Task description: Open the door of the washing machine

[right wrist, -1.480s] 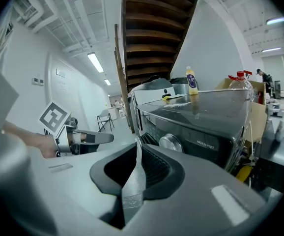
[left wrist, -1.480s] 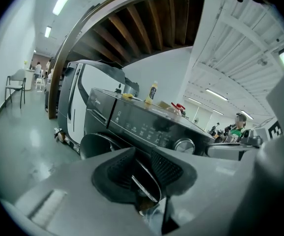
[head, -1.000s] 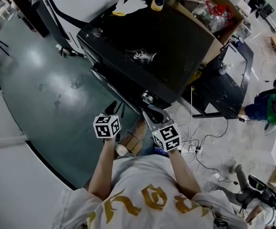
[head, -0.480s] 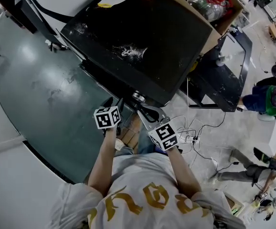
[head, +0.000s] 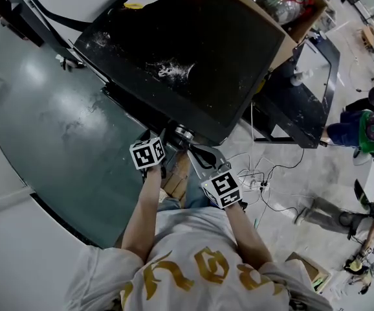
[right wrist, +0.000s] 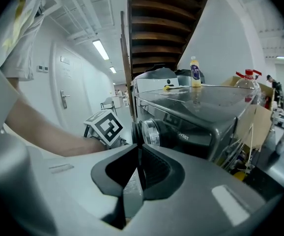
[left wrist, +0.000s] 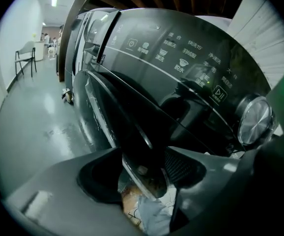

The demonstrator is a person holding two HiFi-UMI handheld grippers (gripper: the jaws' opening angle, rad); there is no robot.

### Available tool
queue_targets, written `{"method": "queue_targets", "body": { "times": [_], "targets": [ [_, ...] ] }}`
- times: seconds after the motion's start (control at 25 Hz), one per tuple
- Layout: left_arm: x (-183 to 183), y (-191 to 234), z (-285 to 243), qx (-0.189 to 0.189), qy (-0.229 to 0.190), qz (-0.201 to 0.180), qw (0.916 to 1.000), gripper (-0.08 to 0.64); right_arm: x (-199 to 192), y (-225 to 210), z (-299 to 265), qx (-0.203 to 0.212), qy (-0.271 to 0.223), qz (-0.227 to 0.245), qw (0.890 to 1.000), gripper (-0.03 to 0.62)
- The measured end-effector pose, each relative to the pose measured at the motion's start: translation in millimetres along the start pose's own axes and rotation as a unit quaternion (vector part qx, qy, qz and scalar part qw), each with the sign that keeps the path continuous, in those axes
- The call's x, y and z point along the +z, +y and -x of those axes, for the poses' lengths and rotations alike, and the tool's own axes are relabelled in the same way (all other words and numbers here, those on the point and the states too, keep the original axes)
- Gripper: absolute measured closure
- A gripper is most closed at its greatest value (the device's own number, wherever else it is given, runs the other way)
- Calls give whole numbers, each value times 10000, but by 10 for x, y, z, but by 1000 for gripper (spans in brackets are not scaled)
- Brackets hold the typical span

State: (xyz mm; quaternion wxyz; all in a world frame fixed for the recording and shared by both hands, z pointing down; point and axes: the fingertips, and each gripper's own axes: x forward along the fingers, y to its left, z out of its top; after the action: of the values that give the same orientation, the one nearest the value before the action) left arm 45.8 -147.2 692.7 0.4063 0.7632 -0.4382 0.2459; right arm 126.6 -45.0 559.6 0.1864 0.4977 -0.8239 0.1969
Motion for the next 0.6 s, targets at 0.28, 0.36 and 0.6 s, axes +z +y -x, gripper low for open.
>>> {"method": "queue_targets", "body": {
  "times": [0.28, 0.36, 0.6],
  "targets": [
    [-9, -10, 22, -64, 75, -52, 9999, 311, -8, 48, -30, 22, 16, -25, 10000, 557],
    [-12, -6, 28, -64, 57, -46, 10000, 311, -12, 59, -34, 26, 30, -15, 10000, 557],
    [-22, 7, 23, -193, -19, 76, 9998, 311, -15, 27, -23, -61, 57, -12, 10000, 557]
  ]
}}
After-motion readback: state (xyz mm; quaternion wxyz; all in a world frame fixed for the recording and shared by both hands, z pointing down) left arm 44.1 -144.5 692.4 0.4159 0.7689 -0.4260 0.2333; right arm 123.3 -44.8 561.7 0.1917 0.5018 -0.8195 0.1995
